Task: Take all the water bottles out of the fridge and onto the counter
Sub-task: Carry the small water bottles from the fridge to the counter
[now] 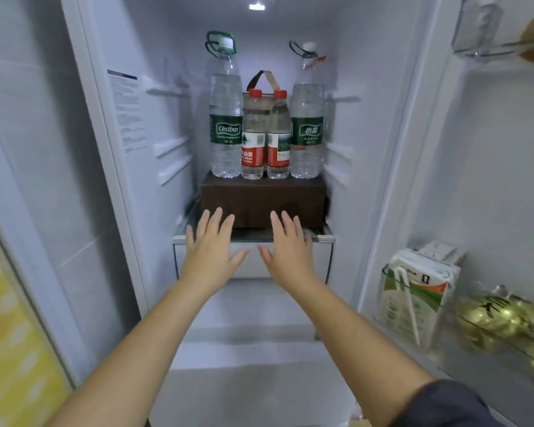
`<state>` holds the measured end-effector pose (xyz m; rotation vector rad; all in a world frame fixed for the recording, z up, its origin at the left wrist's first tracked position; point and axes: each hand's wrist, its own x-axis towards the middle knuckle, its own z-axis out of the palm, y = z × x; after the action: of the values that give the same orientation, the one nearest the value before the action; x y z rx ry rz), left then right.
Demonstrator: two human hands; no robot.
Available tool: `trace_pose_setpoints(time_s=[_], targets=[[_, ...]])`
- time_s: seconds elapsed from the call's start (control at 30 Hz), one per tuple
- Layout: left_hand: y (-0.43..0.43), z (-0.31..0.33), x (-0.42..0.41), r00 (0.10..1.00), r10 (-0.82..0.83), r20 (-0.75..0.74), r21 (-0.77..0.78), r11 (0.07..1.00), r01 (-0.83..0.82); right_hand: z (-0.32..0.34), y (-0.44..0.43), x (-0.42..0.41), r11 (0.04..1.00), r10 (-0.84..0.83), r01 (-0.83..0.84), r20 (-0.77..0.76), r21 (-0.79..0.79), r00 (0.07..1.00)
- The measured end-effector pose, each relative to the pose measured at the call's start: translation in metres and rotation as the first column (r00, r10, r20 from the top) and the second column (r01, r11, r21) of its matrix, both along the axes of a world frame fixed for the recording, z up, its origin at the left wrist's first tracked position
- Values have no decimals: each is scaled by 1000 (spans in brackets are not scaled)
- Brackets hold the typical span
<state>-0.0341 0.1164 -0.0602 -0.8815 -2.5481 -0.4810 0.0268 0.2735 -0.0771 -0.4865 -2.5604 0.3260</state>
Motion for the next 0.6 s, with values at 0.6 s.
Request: trace_pose_setpoints(time_s=[0.6], targets=[[132,219,-191,961,-149,-233,65,984,168,214,120,-170,994,-99,106,-342,1,934]])
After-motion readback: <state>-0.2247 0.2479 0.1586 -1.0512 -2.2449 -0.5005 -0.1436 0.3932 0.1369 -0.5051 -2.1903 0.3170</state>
